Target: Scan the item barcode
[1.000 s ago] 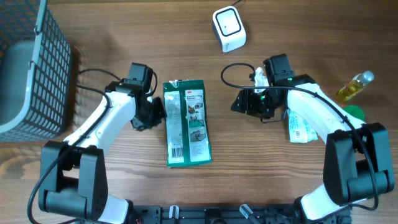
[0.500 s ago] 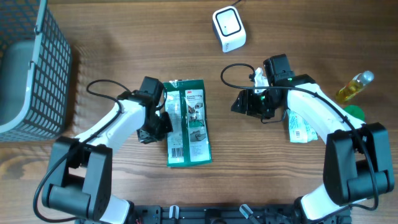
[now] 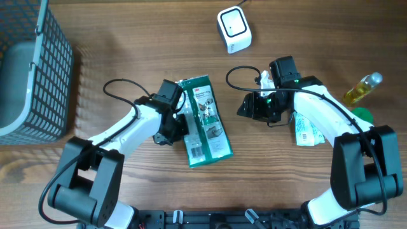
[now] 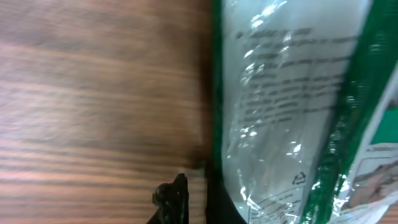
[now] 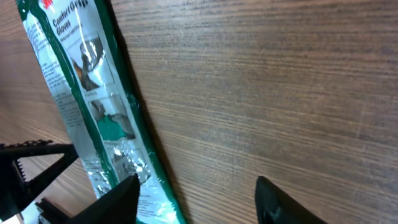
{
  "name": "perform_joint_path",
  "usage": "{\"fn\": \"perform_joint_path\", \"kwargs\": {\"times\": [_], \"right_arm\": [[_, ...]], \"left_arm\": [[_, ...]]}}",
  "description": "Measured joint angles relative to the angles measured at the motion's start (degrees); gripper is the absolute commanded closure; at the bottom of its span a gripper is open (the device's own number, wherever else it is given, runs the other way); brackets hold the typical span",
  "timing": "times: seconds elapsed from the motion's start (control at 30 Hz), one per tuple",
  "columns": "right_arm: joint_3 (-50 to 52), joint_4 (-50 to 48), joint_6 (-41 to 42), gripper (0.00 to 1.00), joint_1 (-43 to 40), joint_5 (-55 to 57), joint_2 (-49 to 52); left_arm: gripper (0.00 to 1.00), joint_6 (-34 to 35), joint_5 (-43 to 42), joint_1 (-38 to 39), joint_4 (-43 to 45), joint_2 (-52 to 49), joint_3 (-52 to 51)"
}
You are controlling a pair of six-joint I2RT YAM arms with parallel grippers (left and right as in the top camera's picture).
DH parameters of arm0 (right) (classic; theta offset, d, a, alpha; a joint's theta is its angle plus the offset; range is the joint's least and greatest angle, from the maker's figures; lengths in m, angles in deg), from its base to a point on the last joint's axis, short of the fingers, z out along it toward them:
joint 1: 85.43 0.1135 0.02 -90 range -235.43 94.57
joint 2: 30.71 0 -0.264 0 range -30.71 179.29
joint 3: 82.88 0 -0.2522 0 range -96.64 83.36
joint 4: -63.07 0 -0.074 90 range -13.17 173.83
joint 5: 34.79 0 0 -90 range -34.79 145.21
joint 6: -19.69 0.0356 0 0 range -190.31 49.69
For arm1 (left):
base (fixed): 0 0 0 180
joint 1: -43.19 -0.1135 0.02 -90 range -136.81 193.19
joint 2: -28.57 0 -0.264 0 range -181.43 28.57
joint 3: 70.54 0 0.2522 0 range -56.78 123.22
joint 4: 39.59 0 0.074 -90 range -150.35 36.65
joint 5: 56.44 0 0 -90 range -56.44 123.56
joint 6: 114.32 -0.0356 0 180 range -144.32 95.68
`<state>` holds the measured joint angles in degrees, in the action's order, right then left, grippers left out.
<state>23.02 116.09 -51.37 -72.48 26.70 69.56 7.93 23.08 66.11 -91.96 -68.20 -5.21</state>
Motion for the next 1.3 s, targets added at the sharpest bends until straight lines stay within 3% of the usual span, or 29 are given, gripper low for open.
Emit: {"fn": "perform_joint_path", "kwargs": {"times": [0.8,0.93,1.1,1.3], "right_arm": [[0.17,-2.01,-7.15,0.38,4.85,0.00,0.00],[1.51,-4.46,-9.79,0.35,4.92,1.14,0.00],[2.08,-7.28,-14.21,0.31,4.92,2.12,0.00],[2.10,-6.56,-14.08,0.31,4.92,2.40,0.00]], "left_arm": [[0.96,0.92,-1.86,0.70,13.14,-4.09,0.98],[0.87,-0.39,-2.64,0.70,12.94,-4.11,1.05],[0.88,-5.33,-5.55,0.26,8.81,-4.39,2.03],[0.84,-7.72,-7.04,-2.71,-3.98,-5.64,6.38]]}}
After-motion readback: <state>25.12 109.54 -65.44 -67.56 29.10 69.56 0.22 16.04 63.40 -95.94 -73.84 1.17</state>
